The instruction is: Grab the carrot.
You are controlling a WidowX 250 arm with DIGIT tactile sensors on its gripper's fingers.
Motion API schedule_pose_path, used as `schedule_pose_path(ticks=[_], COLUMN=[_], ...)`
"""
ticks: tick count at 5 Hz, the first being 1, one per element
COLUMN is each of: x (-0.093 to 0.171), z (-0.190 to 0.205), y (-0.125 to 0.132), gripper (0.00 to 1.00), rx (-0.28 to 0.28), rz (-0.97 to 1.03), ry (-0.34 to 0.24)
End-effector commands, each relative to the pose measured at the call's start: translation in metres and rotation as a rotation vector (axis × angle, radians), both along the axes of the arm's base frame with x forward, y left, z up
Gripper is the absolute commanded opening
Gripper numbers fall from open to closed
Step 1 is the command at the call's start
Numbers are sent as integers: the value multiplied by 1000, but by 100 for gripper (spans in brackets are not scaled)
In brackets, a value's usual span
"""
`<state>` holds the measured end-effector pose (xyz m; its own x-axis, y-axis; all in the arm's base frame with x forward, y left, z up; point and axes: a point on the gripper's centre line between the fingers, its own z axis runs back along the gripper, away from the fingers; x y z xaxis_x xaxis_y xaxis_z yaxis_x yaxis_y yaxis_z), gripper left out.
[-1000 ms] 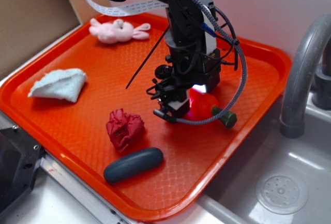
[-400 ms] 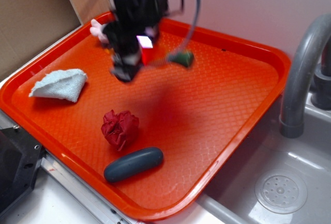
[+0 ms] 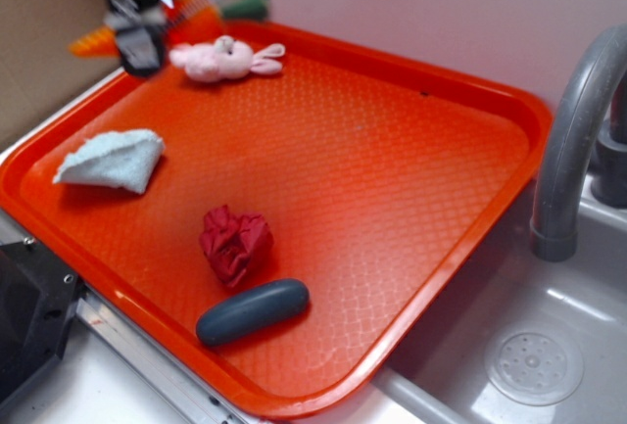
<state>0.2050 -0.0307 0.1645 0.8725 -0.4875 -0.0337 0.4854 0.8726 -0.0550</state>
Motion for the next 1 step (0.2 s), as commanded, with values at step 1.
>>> schedule_pose_path(ticks=[1], x=[-13], z=[19], y=[-32], gripper=[0], rx=[33], rz=[498], ry=[-153])
